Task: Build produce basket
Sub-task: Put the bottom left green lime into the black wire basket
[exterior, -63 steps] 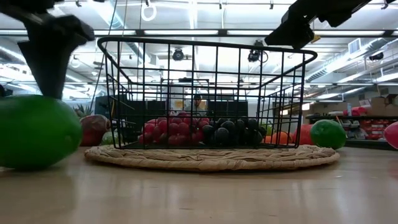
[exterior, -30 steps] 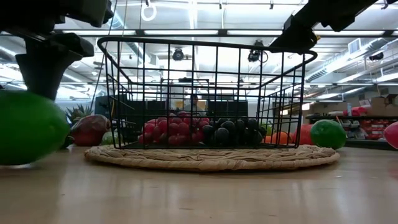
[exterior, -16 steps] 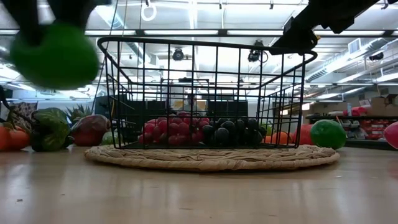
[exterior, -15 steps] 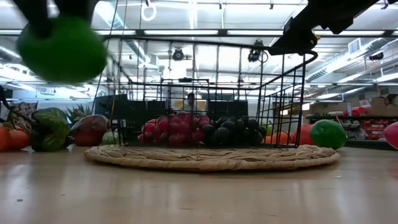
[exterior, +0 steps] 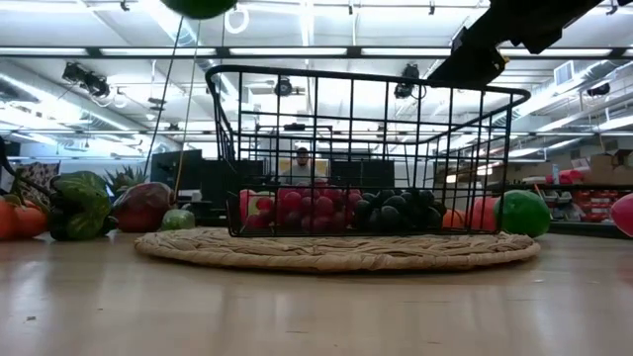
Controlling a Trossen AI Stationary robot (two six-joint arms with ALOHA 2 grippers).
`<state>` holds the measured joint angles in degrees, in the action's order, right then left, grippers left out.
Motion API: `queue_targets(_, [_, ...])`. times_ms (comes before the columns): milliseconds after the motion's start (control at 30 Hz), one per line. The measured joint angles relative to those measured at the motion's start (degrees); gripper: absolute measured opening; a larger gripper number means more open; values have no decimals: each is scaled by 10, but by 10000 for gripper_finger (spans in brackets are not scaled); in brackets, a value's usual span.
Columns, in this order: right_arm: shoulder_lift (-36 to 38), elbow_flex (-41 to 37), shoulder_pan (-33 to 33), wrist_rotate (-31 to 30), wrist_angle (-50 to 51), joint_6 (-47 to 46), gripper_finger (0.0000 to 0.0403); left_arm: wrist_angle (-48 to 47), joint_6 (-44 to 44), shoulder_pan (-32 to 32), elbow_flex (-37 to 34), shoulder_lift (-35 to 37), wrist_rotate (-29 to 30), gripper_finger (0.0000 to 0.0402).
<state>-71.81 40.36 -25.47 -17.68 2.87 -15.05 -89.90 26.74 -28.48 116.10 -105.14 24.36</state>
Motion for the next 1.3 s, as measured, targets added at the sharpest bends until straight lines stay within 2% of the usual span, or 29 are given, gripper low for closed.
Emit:
queue_targets(167, [12, 0, 1, -36, 28, -6, 320, 40, -42, 55, 3, 1, 83, 269])
queue_targets(267, [46, 0, 2, -70, 81, -26, 314, 83, -47, 93, -23, -2, 72, 270])
queue_targets(433, [132, 0, -3, -99, 172, -84, 309, 172, -60, 137, -95, -4, 18, 268])
queue_targets(567, [183, 0, -6, -135, 296, -132, 308, 223, -68, 159, -157, -4, -5, 271])
queue_targets(667, [200, 0, -6, -163, 372, -187, 308, 254, -68, 170, -201, -4, -19, 271])
queue_targets(800, [194, 0, -5, -186, 420, -239, 308, 261, -61, 179, -233, -4, -20, 279])
queue_targets(1067, [125, -41, 29, -191, 396, -228, 308, 302, -67, 175, -237, -4, -29, 316])
queue_targets(1300, [68, -77, 49, -166, 256, -193, 309, 303, -65, 173, -237, -4, -51, 318])
